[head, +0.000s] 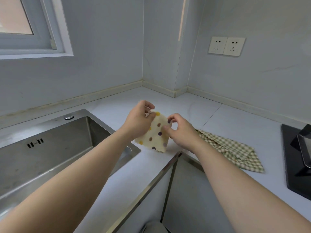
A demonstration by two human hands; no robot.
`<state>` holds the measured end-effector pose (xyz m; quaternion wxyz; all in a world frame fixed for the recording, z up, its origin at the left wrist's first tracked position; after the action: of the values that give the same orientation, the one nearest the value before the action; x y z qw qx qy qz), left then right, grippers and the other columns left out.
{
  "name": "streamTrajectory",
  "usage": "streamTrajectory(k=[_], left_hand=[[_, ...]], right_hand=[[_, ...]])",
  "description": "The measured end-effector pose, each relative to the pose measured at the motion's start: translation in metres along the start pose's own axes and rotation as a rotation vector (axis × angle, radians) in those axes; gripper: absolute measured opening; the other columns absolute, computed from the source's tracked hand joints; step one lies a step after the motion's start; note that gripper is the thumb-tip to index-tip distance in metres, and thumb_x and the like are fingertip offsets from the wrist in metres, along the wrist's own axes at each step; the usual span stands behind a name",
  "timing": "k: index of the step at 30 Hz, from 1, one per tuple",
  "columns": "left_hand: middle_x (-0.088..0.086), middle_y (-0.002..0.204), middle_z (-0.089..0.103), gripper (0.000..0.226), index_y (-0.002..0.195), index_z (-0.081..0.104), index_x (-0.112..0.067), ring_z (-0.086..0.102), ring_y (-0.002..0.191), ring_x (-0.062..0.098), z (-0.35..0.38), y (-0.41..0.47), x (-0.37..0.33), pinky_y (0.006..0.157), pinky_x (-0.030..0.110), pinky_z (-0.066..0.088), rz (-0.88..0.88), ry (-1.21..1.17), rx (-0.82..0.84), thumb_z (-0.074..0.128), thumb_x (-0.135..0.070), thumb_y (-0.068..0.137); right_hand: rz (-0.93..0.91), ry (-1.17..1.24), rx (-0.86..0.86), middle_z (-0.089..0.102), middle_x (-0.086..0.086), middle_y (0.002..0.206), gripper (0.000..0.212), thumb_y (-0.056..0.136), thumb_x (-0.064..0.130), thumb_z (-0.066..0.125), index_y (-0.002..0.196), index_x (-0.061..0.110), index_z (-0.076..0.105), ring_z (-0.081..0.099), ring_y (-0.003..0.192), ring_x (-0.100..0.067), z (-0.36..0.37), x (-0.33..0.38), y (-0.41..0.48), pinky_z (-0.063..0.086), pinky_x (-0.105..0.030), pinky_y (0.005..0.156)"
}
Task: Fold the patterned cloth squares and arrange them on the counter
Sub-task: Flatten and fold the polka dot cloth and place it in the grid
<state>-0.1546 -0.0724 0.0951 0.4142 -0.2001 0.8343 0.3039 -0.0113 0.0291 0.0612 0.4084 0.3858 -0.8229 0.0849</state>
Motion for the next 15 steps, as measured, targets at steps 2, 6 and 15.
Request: streamTrajectory(k=[2,6,15], left_hand=[[-0.013,0.1,0.055,0.017,0.114,0.056,-0.029,0.054,0.089,0.004,-0.003,-0.003,-0.015,0.067,0.017,0.04,0.05,-0.001,0.001,0.058,-0.021,0.099],[-0.016,0.104,0.055,0.022,0.115,0.054,-0.032,0.054,0.093,-0.002,-0.012,-0.008,-0.041,0.07,0.012,0.038,0.138,0.041,0.004,0.054,-0.017,0.1],[-0.012,0.094,0.064,0.028,0.105,0.06,-0.037,0.061,0.091,0.017,-0.024,-0.011,-0.051,0.085,0.04,0.052,0.159,-0.117,0.068,0.057,-0.015,0.088]], right_hand=[[-0.035,-0.016,-0.009,0.056,0.01,0.123,0.018,0.095,0.045,0.063,0.108,0.042,0.052,0.059,0.101,-0.012,-0.01,0.007,-0.005,0.05,-0.035,0.083],[-0.084,-0.036,-0.029,0.056,0.009,0.11,0.018,0.093,0.048,0.066,0.106,0.04,0.057,0.051,0.074,-0.007,-0.032,0.016,-0.016,0.039,-0.024,0.063],[-0.069,0.224,0.137,0.066,0.01,0.108,0.023,0.086,0.042,0.078,0.102,0.027,0.069,0.052,0.07,-0.014,-0.036,0.025,-0.041,0.047,-0.03,0.068]])
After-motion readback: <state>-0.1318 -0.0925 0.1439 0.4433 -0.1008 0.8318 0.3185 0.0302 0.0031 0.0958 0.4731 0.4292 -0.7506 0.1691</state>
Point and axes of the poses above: each hand's wrist, its own y-axis towards the middle knuckle, its own z-axis out of the palm, x = y × z, the point moved 9 cm from there along y, towards the middle knuckle
